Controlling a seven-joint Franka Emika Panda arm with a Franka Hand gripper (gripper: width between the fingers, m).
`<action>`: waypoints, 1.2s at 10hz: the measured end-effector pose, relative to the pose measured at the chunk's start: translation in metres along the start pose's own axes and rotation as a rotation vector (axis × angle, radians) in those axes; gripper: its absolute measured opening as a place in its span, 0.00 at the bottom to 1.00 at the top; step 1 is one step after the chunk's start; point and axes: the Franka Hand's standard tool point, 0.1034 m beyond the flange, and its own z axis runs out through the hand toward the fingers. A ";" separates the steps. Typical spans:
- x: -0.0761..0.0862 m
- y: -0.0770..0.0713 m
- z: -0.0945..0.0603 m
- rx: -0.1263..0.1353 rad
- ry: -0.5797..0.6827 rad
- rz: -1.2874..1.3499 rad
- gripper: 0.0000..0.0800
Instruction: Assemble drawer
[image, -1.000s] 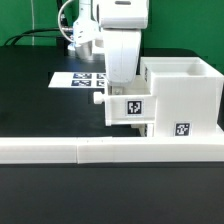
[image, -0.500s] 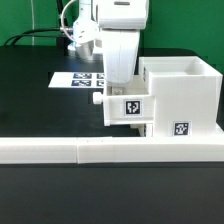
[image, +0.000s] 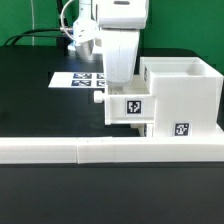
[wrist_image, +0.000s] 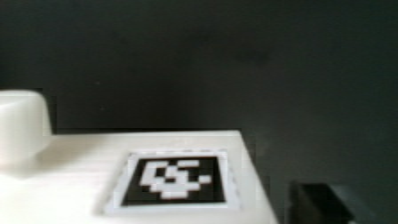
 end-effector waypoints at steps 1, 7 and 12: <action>-0.001 0.001 -0.007 0.011 -0.007 0.002 0.67; -0.030 0.016 -0.074 0.051 -0.056 0.024 0.81; -0.047 0.012 -0.072 0.053 0.005 0.003 0.81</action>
Offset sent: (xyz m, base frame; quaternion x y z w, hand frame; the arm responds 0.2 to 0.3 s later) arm 0.0067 -0.0130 0.0512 0.0437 -0.0176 0.0255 0.9986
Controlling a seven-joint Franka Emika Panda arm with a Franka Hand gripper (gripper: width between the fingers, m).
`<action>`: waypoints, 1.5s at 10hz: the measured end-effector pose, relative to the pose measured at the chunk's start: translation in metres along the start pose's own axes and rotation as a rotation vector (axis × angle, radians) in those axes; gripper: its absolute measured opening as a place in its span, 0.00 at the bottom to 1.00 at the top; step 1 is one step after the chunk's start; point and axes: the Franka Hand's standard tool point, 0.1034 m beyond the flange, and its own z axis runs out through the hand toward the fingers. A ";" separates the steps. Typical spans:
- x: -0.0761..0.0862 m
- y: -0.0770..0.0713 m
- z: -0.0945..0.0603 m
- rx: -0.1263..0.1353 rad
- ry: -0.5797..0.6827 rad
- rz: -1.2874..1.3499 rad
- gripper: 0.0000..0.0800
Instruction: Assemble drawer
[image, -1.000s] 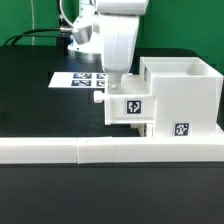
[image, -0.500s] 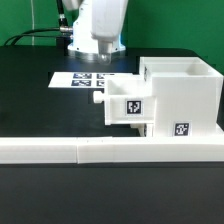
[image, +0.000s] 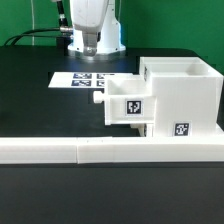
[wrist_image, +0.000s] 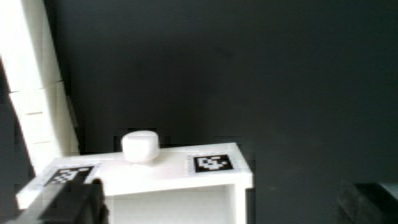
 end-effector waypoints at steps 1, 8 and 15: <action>-0.019 -0.005 0.017 -0.020 0.074 -0.070 0.81; -0.041 -0.008 0.059 0.038 0.228 -0.055 0.81; 0.014 0.001 0.067 0.073 0.227 0.093 0.81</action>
Offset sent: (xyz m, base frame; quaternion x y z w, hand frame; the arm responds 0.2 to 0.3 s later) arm 0.0073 0.0078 -0.0191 -0.0402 0.1703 -0.0014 0.9846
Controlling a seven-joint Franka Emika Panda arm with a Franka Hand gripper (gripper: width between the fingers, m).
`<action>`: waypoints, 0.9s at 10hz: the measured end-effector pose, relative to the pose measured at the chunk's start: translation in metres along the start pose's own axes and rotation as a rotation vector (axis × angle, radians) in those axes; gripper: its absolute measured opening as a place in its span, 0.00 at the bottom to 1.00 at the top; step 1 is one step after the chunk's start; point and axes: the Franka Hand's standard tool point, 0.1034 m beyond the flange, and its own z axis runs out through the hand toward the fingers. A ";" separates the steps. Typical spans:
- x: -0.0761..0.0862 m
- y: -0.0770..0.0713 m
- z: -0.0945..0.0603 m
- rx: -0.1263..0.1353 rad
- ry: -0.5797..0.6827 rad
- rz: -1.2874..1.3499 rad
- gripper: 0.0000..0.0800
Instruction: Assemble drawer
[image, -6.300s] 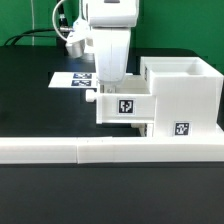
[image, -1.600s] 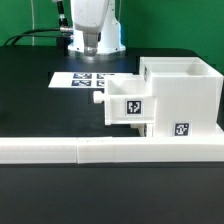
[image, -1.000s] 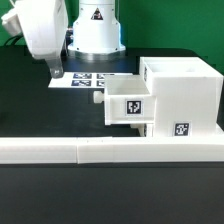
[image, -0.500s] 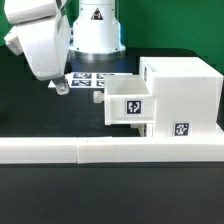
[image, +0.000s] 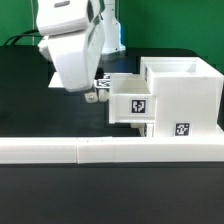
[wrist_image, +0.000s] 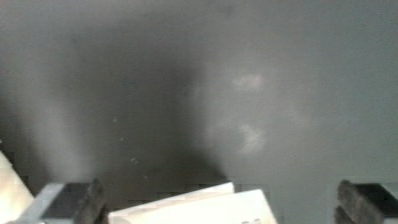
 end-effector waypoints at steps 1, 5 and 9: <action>0.006 0.002 0.002 -0.001 -0.001 0.005 0.81; 0.040 0.007 0.012 0.001 -0.005 0.062 0.81; 0.056 0.005 0.015 0.003 -0.019 0.151 0.81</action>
Offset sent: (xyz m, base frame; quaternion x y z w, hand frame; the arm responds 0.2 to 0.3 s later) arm 0.0241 0.0321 -0.0033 -0.0118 -0.0039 0.0288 0.9995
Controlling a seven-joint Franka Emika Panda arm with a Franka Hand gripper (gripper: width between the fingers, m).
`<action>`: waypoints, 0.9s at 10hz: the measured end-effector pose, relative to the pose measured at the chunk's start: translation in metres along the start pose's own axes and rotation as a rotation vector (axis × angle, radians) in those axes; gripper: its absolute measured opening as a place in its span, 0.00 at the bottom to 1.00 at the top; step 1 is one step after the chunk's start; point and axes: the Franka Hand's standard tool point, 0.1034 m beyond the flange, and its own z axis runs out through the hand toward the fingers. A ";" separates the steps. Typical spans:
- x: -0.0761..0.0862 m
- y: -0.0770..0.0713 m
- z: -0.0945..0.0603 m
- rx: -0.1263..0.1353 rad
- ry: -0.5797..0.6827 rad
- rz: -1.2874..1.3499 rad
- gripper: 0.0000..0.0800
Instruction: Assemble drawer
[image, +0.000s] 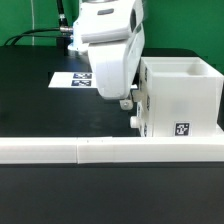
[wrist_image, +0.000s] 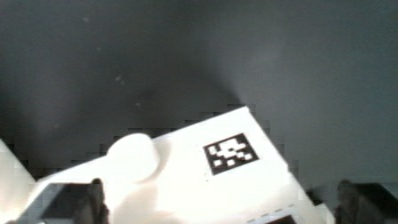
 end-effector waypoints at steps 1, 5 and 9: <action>-0.001 0.000 0.000 0.000 -0.006 0.023 0.81; -0.025 0.002 -0.006 0.010 -0.005 -0.012 0.81; -0.042 0.004 -0.038 -0.040 -0.026 -0.019 0.81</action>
Offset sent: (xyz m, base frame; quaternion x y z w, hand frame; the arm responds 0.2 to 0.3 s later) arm -0.0173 -0.0277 -0.0029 0.0289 0.0263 -0.0526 0.9978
